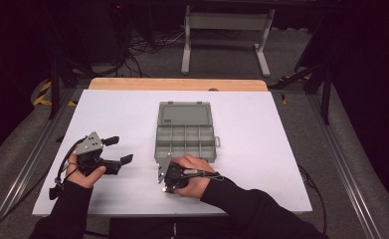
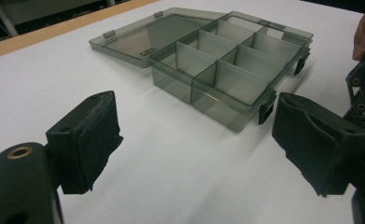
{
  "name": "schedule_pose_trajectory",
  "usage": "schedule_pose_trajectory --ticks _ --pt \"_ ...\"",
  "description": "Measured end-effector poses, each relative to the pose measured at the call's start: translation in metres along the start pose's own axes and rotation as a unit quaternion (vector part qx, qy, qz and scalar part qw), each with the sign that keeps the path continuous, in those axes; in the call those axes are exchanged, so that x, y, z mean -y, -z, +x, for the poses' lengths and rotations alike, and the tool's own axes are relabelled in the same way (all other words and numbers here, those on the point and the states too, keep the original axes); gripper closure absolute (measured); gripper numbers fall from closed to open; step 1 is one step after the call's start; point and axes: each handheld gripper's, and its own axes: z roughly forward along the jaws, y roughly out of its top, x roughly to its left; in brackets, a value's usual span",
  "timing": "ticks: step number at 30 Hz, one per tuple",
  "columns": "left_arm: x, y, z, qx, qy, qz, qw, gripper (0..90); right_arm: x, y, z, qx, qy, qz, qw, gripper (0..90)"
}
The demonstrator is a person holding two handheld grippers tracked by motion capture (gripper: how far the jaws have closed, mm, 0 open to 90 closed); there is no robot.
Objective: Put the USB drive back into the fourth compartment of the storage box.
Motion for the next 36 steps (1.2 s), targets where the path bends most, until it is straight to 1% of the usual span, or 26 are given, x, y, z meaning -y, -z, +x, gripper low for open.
schedule_pose_trajectory --ticks 5,9,12,13,15,17,19,20,21,22,24,25,26,27,29,30,31,35,36 --pt "0.000 -0.001 0.000 0.000 -0.002 0.002 1.0000 15.9 0.001 0.000 0.000 0.000 -0.009 -0.005 0.9999 79.8" --pt "0.000 -0.001 0.000 0.000 -0.002 0.002 1.0000 15.9 0.002 0.000 0.000 0.000 -0.009 -0.006 0.9999 79.8" --pt "0.000 -0.001 0.000 0.000 -0.002 0.001 1.0000 15.9 0.001 0.000 0.000 0.004 -0.011 -0.005 0.9999 79.9" --pt "0.000 0.000 0.000 0.000 -0.002 0.001 1.0000 15.9 0.002 0.001 0.000 0.004 -0.009 -0.007 0.9999 79.9" --pt "0.000 0.000 0.000 0.001 0.001 0.001 1.0000 15.9 0.002 0.002 0.000 0.006 -0.014 -0.016 0.9998 79.9" --pt "0.000 0.000 0.000 0.001 0.000 0.000 1.0000 15.9 0.001 0.006 0.000 0.006 -0.020 -0.023 0.9995 79.9" --pt "0.000 0.000 0.000 0.001 0.000 0.000 1.0000 15.9 0.002 0.007 -0.001 0.005 -0.017 -0.027 0.9995 79.9" --pt "0.000 0.000 0.000 0.001 0.000 0.000 1.0000 15.9 0.002 0.010 -0.002 0.004 -0.025 -0.028 0.9993 79.9" --pt "0.000 0.000 0.000 0.001 0.000 0.001 1.0000 15.9 0.002 0.011 -0.002 0.007 -0.023 -0.034 0.9991 79.9" --pt "0.000 0.000 0.000 0.001 -0.001 0.001 1.0000 15.9 0.003 0.013 -0.003 0.010 -0.027 -0.035 0.9990 79.8" --pt "0.000 0.000 0.000 0.001 -0.001 0.001 1.0000 15.9 0.004 0.017 -0.004 0.011 -0.028 -0.040 0.9987 79.9" --pt "0.000 0.000 0.000 0.001 0.000 0.001 1.0000 15.9 0.005 0.019 -0.006 0.015 -0.029 -0.045 0.9984 79.9" --pt "0.000 -0.001 0.000 0.001 0.000 0.001 1.0000 15.9 0.005 0.024 -0.007 0.022 -0.037 -0.049 0.9979 79.9" --pt "0.000 -0.001 0.000 0.000 -0.002 0.002 1.0000 15.9 0.005 0.024 -0.007 0.022 -0.037 -0.049 0.9979 79.9" --pt "0.000 -0.001 0.000 0.000 -0.002 0.002 1.0000 15.9 0.007 0.029 -0.009 0.026 -0.041 -0.055 0.9973 79.9" --pt "0.000 -0.001 0.000 0.000 -0.002 0.002 1.0000 15.9 0.008 0.034 -0.011 0.032 -0.044 -0.057 0.9969 79.9" --pt "0.000 -0.001 0.000 0.000 -0.002 0.002 1.0000 15.9 0.008 0.034 -0.011 0.032 -0.044 -0.057 0.9969 79.9" --pt "0.000 0.000 0.000 0.001 0.000 0.001 1.0000 15.9 0.012 0.044 -0.017 0.040 -0.056 -0.066 0.9955 79.9" --pt "0.000 0.000 0.000 0.001 0.000 0.001 1.0000 15.9 0.013 0.046 -0.018 0.043 -0.054 -0.069 0.9952 79.9"
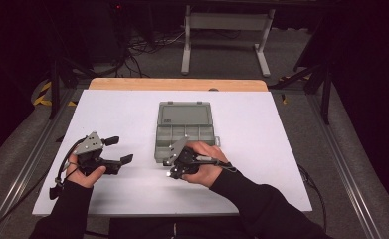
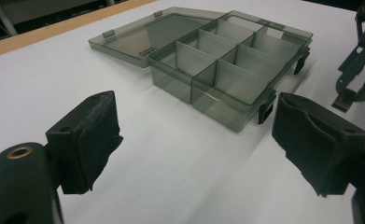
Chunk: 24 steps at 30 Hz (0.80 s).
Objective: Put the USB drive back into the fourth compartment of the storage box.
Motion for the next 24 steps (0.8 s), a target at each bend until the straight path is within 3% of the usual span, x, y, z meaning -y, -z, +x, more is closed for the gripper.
schedule_pose_trajectory --ticks 14,24 --pt "0.000 0.000 0.000 -0.001 0.002 0.001 1.0000 16.1 0.014 0.036 -0.024 0.032 -0.048 -0.024 0.9980 79.9" --pt "0.000 0.000 0.000 -0.001 0.003 0.001 1.0000 16.1 0.025 0.050 -0.040 0.053 -0.076 -0.028 0.9953 79.8"
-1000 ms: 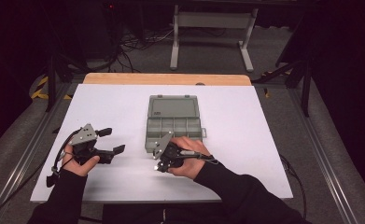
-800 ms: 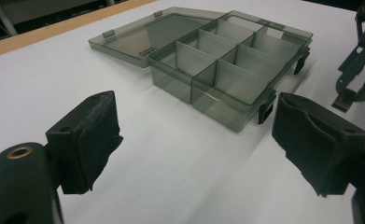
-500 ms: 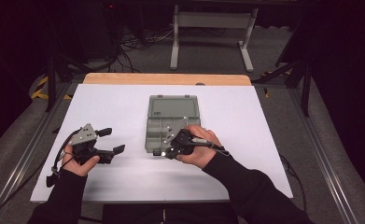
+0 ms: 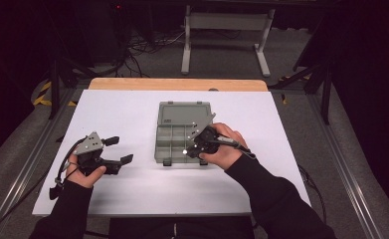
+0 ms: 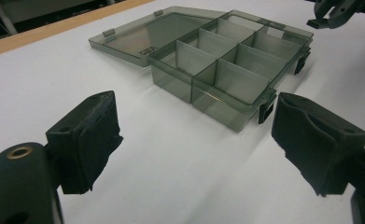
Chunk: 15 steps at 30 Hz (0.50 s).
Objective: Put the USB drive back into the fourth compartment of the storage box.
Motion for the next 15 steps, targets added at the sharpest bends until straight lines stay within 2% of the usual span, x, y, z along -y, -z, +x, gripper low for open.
schedule_pose_trajectory --ticks 15 --pt "0.000 0.000 0.000 0.000 0.000 0.001 1.0000 16.1 0.015 0.005 -0.032 0.031 -0.042 -0.002 0.9986 79.9"
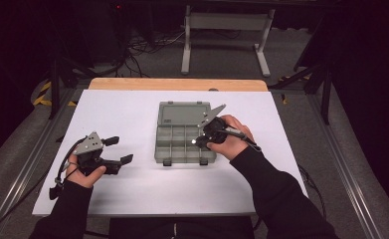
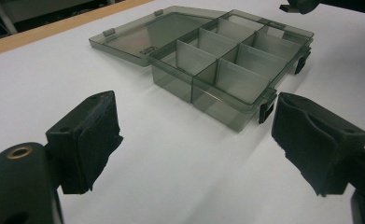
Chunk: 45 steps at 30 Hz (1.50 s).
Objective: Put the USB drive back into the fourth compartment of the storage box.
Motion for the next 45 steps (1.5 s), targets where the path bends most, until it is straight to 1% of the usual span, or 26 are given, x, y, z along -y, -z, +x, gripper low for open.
schedule_pose_trajectory --ticks 9,14,16,19,21,24,29,33,45 --pt "0.000 0.000 0.000 0.001 -0.001 0.001 1.0000 16.0 0.008 -0.002 -0.019 0.013 -0.025 0.001 0.9996 79.8" --pt "0.000 0.000 0.000 0.000 -0.001 0.000 1.0000 16.0 0.011 -0.004 -0.025 0.018 -0.033 0.003 0.9993 79.8" --pt "0.000 0.000 0.000 0.000 0.001 0.000 1.0000 16.0 0.013 -0.005 -0.029 0.020 -0.039 0.005 0.9990 79.8" --pt "0.000 0.000 0.000 0.001 -0.001 0.000 1.0000 16.0 0.015 -0.007 -0.033 0.023 -0.046 0.008 0.9986 79.8" --pt "0.000 -0.001 0.000 0.002 0.001 0.000 1.0000 16.0 0.016 -0.009 -0.037 0.023 -0.050 0.008 0.9985 79.8" --pt "0.000 -0.001 0.000 0.002 -0.002 0.000 1.0000 16.0 0.016 -0.014 -0.042 0.024 -0.058 0.011 0.9980 79.8" --pt "0.000 0.000 0.000 0.002 -0.001 0.000 1.0000 16.0 0.018 -0.020 -0.048 0.028 -0.067 0.018 0.9972 79.8" --pt "0.000 0.000 0.000 0.002 -0.001 0.000 1.0000 16.0 0.020 -0.024 -0.053 0.032 -0.071 0.022 0.9967 79.8" --pt "0.000 -0.001 0.000 0.003 0.000 0.001 1.0000 16.0 0.023 -0.030 -0.059 0.037 -0.081 0.030 0.9955 79.8"
